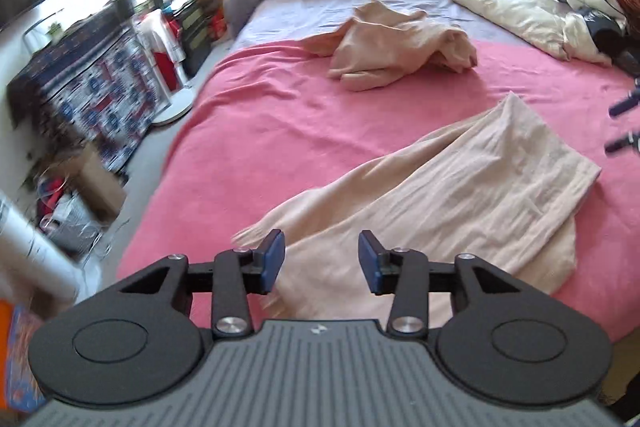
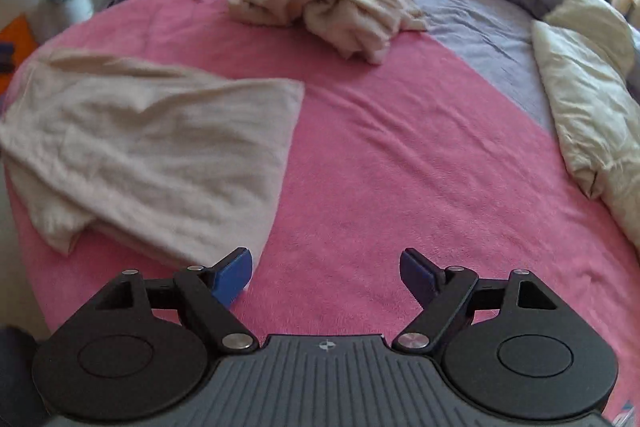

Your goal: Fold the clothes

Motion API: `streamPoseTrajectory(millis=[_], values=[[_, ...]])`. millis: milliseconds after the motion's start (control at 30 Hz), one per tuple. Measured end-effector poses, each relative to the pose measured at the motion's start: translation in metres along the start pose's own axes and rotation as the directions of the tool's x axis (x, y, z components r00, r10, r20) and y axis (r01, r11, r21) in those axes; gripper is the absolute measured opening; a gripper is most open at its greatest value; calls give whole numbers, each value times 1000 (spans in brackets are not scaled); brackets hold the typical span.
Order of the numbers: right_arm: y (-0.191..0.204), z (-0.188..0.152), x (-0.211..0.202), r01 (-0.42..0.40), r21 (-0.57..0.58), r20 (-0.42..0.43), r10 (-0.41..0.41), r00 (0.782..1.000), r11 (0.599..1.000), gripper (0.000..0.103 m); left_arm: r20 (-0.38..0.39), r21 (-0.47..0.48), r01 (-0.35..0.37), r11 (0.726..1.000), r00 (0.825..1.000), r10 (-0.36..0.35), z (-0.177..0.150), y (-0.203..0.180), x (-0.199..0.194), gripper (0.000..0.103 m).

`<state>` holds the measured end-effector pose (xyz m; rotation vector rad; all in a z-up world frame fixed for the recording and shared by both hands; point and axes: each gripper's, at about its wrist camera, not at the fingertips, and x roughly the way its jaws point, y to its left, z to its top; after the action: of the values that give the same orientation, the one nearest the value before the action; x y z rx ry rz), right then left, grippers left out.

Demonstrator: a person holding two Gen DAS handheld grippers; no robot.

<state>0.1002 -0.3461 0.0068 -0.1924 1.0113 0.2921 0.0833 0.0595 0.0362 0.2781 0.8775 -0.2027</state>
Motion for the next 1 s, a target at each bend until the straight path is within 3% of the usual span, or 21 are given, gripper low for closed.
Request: streamPoseTrajectory(millis=[133, 367, 467, 567, 600, 633, 700, 800, 833, 933, 1000], values=[[-18, 16, 23, -51, 165, 37, 45, 998, 985, 81, -57, -66, -49, 997, 997, 46, -5, -1, 24, 50], [-14, 48, 81, -171, 277, 63, 159, 985, 946, 81, -156, -228, -140, 963, 982, 106, -19, 12, 45, 70], [-15, 56, 103, -243, 325, 66, 234, 970, 914, 86, -178, -277, -170, 946, 976, 124, -23, 14, 45, 71], [-17, 67, 111, -295, 330, 78, 286, 955, 896, 89, -175, -265, -189, 946, 974, 146, -22, 13, 45, 71], [-19, 70, 111, -338, 342, 82, 330, 940, 877, 82, -175, -261, -193, 946, 973, 150, -21, 13, 45, 71], [-21, 72, 112, -405, 357, 86, 402, 911, 841, 73, -178, -258, -195, 946, 972, 152, -21, 13, 46, 71], [-22, 73, 116, -520, 367, 75, 532, 843, 772, 74, -185, -250, -196, 948, 971, 152, -19, 13, 49, 71], [-27, 72, 127, -580, 329, 78, 590, 804, 746, 77, -180, -224, -197, 954, 971, 159, -12, 16, 51, 73], [-35, 72, 132, -606, 355, 91, 619, 780, 712, 77, -172, -221, -191, 956, 973, 155, -10, 18, 53, 73], [-65, 65, 149, -673, 499, 167, 702, 692, 546, 74, -137, -227, -157, 961, 982, 128, -3, 29, 59, 73], [-77, 58, 157, -700, 541, 220, 725, 653, 467, 70, -113, -230, -134, 964, 988, 110, 1, 37, 63, 73]])
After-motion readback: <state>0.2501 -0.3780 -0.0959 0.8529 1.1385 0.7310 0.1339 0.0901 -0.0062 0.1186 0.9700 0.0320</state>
